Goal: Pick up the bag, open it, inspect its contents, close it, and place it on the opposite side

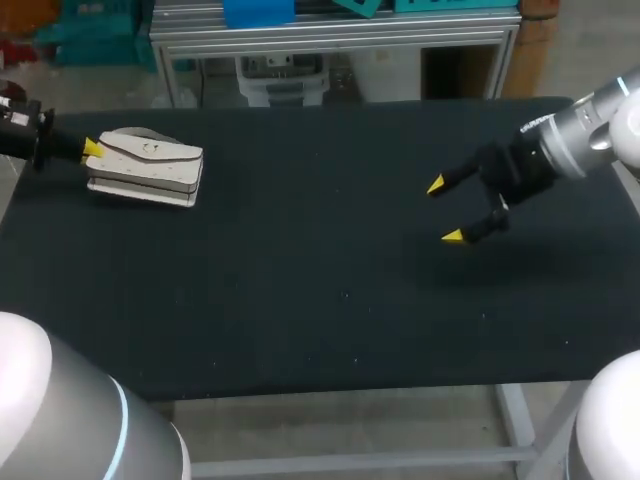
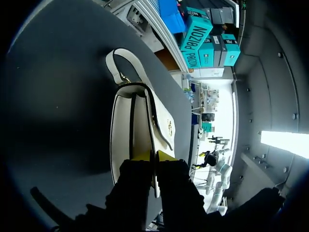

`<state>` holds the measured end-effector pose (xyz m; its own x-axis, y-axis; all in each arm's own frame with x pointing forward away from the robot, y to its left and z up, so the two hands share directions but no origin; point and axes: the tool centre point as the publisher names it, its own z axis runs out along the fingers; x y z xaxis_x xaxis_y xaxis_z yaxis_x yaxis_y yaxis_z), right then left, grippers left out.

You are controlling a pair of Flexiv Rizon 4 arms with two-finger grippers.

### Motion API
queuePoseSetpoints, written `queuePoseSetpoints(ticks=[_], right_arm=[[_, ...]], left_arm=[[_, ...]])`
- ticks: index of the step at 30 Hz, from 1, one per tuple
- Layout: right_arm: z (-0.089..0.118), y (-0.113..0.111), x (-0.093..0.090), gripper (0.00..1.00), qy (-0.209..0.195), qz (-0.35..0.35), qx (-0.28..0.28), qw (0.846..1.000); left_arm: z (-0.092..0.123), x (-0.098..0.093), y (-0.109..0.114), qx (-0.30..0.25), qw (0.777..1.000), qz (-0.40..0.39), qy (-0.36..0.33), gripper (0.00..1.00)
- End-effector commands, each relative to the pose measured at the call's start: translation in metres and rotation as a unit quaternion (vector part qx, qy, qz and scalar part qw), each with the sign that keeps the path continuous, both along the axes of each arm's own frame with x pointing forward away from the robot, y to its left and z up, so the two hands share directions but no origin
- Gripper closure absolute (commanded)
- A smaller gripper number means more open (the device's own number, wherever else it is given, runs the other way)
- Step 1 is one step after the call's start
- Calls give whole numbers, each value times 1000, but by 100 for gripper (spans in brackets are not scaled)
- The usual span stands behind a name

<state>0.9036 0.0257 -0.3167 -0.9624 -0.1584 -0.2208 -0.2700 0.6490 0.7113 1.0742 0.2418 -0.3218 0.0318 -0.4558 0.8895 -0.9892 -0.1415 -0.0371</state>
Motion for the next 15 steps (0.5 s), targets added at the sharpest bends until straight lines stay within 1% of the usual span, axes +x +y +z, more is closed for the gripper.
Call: queuePoseSetpoints(ticks=[1,3,4,6,9,12,15], right_arm=[[-3,3,-3,0,-3,0,2,1000],[-5,5,-4,0,-4,-17,-12,1000],[-6,5,-5,0,-1,-26,-15,1000],[-8,6,-5,0,4,-43,-21,999],[-13,8,-4,0,16,-66,-30,997],[-16,11,-4,0,20,-69,-24,997],[-23,13,-3,0,34,-72,-21,997]], left_arm=[[-3,1,-21,-13,994,-103,46,100],[-2,-5,-32,-17,995,-93,34,100],[-2,-8,-37,-7,996,-86,27,100],[-1,-13,-47,-12,996,-86,19,100],[2,-19,-62,-5,996,-90,1,100],[6,-24,-74,-7,996,-88,-15,100],[9,-29,-82,-8,997,-76,-32,100]])
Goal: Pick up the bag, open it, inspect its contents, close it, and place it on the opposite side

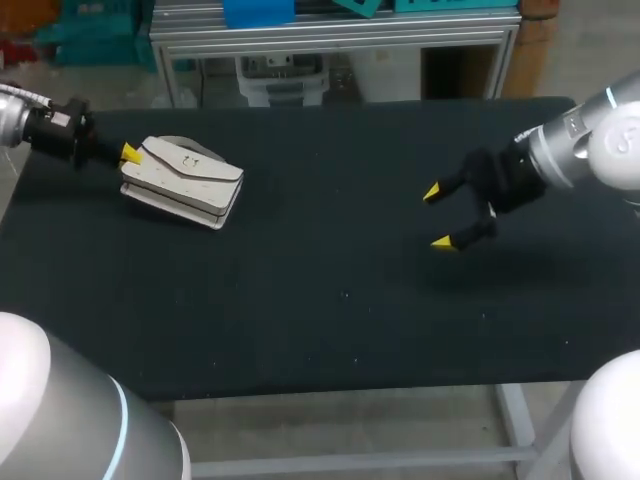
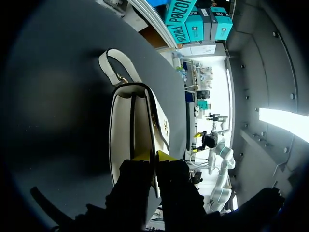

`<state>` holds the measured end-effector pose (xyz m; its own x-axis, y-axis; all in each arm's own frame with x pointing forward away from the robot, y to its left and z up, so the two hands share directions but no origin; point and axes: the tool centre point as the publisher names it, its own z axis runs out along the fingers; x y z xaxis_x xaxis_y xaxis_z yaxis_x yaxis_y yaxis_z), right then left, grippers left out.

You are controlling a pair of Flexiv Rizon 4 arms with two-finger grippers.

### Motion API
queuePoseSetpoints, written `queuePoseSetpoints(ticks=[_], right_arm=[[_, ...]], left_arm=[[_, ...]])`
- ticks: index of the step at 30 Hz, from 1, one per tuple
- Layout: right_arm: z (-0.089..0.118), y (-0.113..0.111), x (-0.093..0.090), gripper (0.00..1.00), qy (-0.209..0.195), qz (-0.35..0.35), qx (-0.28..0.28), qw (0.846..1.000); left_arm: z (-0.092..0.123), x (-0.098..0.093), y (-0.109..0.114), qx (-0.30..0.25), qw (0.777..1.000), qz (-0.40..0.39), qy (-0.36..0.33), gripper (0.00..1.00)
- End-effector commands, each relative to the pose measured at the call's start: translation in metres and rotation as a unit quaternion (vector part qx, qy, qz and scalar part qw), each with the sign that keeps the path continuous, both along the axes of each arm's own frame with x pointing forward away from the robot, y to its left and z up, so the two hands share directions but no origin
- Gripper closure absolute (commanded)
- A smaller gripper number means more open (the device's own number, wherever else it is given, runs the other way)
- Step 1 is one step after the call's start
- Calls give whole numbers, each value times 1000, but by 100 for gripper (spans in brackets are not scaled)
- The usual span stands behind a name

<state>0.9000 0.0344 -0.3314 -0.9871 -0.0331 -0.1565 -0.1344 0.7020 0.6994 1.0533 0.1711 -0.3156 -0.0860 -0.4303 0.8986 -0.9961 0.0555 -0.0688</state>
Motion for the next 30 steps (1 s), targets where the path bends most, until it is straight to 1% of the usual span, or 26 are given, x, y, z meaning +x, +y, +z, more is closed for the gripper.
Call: queuePoseSetpoints(ticks=[1,3,4,20,21,23,24,25,26,28,30], right_arm=[[-10,5,0,0,9,-6,5,1000],[-15,7,1,0,21,-9,6,1000],[-17,7,1,0,34,-18,12,999],[-17,7,1,0,34,-18,12,999],[-17,7,1,0,34,-18,12,999],[-17,7,1,0,34,-18,12,999],[-17,7,1,0,34,-18,12,999],[-17,7,1,0,34,-18,12,999],[-17,7,1,0,34,-18,12,999],[-17,7,1,0,34,-18,12,999],[-17,7,1,0,34,-18,12,999]], left_arm=[[4,-9,-14,-3,999,34,-21,100],[4,-13,-21,2,998,47,-32,100],[4,-16,-24,8,998,53,-32,100],[4,-16,-24,8,998,53,-32,100],[2,-22,-34,8,997,59,-41,100],[-3,-31,-54,9,994,98,-46,100],[-4,-37,-64,-5,994,102,-46,100],[-6,-41,-74,-2,991,120,-52,100],[-8,-45,-84,-15,993,112,-44,100],[-10,-50,-101,-19,990,130,-42,100],[-10,-53,-117,-36,988,147,-36,100]])
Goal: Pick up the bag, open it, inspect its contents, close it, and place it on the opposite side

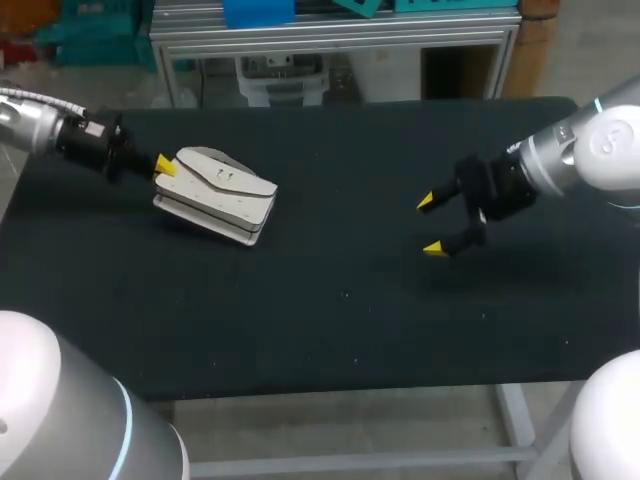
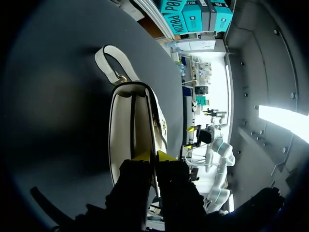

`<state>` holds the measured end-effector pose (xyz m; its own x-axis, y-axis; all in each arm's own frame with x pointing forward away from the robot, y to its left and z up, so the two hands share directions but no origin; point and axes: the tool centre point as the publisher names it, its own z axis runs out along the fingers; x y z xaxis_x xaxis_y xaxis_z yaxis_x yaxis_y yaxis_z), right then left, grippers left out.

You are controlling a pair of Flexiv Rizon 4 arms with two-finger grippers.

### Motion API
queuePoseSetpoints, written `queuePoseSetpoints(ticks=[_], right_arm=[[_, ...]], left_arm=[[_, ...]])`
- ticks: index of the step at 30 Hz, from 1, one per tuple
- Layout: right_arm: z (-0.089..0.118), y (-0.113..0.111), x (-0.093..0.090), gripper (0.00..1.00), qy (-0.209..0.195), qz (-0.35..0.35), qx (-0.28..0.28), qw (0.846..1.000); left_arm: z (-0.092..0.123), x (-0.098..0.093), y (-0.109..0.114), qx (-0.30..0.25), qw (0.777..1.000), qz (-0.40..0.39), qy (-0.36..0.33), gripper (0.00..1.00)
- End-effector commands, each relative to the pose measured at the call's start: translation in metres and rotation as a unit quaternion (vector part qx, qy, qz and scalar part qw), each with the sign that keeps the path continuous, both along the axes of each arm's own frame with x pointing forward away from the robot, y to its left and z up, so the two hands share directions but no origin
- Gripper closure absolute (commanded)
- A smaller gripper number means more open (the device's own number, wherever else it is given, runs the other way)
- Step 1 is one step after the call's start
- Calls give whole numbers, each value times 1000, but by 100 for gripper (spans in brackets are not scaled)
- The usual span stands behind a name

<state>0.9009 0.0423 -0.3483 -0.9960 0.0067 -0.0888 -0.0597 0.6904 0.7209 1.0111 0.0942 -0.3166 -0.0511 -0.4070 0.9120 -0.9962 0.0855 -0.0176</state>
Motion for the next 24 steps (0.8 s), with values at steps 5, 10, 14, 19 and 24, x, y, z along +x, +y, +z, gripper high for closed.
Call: queuePoseSetpoints(ticks=[5,10,14,19,24], right_arm=[[0,-1,0,0,0,1,1,1000],[0,-1,0,0,0,1,1,1000],[0,-1,0,0,0,1,1,1000],[0,-1,0,0,0,1,1,1000],[0,-1,0,0,0,1,1,1000]], left_arm=[[-8,-20,-74,-54,976,198,-65,100],[-9,-31,-104,-60,968,225,-90,100],[-7,-39,-121,-63,962,244,-109,100],[-3,-43,-138,-65,956,262,-118,100],[-2,-48,-151,-62,953,274,-118,100]])
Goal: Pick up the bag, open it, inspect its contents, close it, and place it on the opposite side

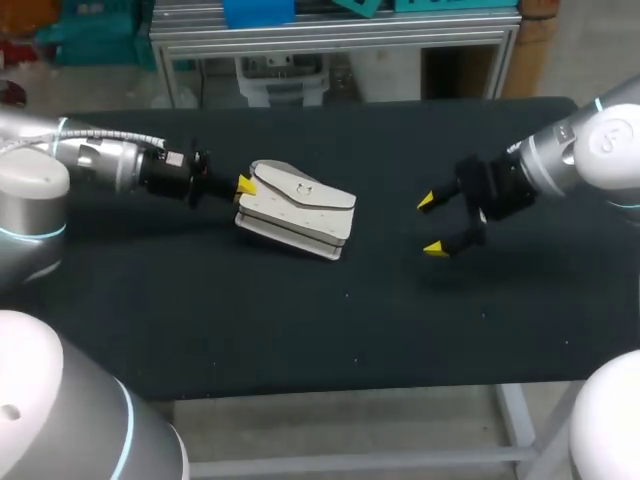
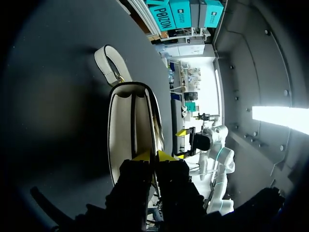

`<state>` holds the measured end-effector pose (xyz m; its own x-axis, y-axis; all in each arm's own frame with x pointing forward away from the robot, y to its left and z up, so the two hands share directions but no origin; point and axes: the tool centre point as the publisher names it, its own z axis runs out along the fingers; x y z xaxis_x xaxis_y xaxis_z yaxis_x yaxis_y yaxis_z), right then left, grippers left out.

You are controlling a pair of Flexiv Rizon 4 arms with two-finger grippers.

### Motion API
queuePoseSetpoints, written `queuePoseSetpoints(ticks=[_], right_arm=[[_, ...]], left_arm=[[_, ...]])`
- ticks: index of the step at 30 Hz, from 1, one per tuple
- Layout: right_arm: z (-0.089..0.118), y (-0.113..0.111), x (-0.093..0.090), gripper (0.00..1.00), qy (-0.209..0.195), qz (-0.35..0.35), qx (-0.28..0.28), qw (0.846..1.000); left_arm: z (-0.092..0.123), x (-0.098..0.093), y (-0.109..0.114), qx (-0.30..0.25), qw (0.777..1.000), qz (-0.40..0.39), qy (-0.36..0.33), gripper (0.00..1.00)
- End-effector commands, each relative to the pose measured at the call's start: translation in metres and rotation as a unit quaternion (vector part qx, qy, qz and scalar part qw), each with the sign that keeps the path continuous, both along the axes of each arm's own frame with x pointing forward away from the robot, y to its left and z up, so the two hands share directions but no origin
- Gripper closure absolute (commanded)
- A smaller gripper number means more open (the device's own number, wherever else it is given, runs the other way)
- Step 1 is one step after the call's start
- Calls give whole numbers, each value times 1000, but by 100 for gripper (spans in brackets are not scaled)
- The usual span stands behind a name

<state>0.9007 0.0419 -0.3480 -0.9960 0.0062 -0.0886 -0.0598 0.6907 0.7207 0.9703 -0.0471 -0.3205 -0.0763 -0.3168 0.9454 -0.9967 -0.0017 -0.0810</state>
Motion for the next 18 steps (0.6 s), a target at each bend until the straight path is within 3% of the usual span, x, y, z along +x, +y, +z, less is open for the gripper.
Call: queuePoseSetpoints(ticks=[1,13,18], right_arm=[[0,0,0,0,0,1,1,1000],[0,0,0,0,0,1,1,1000],[0,0,0,0,0,1,1,1000]], left_arm=[[1,-9,-13,-16,967,240,-80,100],[-6,-21,-51,7,977,201,-75,100],[-7,-21,-55,14,980,183,-71,100]])
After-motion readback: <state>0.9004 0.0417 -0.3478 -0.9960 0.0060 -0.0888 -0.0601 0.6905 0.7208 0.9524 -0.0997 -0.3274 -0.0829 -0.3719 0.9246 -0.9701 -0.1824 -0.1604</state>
